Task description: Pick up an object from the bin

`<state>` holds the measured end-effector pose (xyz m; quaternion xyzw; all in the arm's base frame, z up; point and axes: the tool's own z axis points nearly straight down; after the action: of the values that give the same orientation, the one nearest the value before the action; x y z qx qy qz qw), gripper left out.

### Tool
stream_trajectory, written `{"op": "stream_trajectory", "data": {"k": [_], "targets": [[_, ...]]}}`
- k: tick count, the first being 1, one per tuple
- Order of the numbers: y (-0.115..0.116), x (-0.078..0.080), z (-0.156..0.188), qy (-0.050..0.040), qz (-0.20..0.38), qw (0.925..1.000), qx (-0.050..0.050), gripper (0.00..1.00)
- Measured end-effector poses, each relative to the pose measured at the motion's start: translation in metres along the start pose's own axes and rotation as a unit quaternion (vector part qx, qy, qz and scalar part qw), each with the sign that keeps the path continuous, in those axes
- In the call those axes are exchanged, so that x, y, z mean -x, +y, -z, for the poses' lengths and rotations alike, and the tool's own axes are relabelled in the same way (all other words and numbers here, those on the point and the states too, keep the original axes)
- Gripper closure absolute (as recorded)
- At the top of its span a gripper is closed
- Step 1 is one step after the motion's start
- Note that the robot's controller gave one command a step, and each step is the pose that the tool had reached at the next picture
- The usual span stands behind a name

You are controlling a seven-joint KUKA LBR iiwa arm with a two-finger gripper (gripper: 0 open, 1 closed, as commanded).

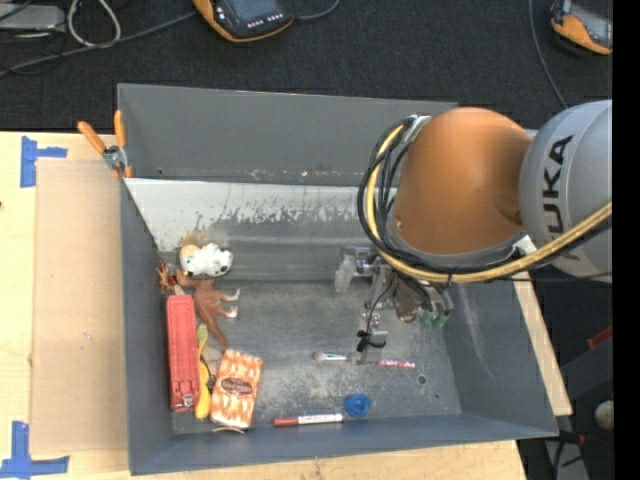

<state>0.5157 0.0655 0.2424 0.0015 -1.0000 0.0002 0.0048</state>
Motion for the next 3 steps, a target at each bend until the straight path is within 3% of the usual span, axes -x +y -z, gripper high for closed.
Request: {"op": "stream_trajectory", "data": {"k": [1, 2, 3], "targets": [[-0.001, 0.001, 0.004, -0.0042, -0.001, 1.0000, 0.000, 0.00], [-0.054, -0.005, -0.071, -0.0054, 0.045, 0.9990, 0.000, 0.00], [-0.102, 0.029, -0.150, -0.0086, -0.068, 0.9977, 0.002, 0.00]]}}
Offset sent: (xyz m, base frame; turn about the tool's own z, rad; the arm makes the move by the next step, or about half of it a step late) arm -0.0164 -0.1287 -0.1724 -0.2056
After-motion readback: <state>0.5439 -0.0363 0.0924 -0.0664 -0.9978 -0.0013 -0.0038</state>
